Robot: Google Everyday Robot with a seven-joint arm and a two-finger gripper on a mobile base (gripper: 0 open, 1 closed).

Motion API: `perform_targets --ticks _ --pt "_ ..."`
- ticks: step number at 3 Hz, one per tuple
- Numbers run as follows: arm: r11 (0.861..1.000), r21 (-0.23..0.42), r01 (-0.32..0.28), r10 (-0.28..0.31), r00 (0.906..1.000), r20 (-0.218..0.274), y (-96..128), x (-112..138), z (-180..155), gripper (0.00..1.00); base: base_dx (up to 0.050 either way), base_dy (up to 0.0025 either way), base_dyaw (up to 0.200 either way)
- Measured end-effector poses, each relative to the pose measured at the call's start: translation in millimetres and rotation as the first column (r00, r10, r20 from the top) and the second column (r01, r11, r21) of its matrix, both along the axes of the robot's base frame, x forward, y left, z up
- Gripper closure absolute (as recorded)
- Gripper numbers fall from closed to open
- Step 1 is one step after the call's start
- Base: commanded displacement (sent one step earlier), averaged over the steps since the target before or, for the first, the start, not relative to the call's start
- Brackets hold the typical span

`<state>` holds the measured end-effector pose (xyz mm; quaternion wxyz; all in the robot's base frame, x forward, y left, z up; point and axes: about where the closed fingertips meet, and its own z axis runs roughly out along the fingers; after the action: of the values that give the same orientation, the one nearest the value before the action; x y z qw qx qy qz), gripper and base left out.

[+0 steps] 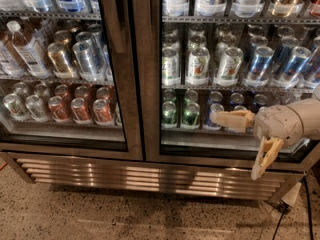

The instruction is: Open right fridge door

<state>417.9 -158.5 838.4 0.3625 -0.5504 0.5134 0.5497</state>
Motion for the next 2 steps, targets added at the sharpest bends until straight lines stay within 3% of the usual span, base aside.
perform_targets --ticks 1,2 --pt "0.999 -0.027 0.021 -0.021 0.9998 0.008 7.6 2.0 10.6 0.0 0.0 0.0 0.0" --pt "0.999 -0.033 0.03 -0.027 0.9963 0.082 23.3 -2.7 58.7 0.0 0.0 0.0 0.0"
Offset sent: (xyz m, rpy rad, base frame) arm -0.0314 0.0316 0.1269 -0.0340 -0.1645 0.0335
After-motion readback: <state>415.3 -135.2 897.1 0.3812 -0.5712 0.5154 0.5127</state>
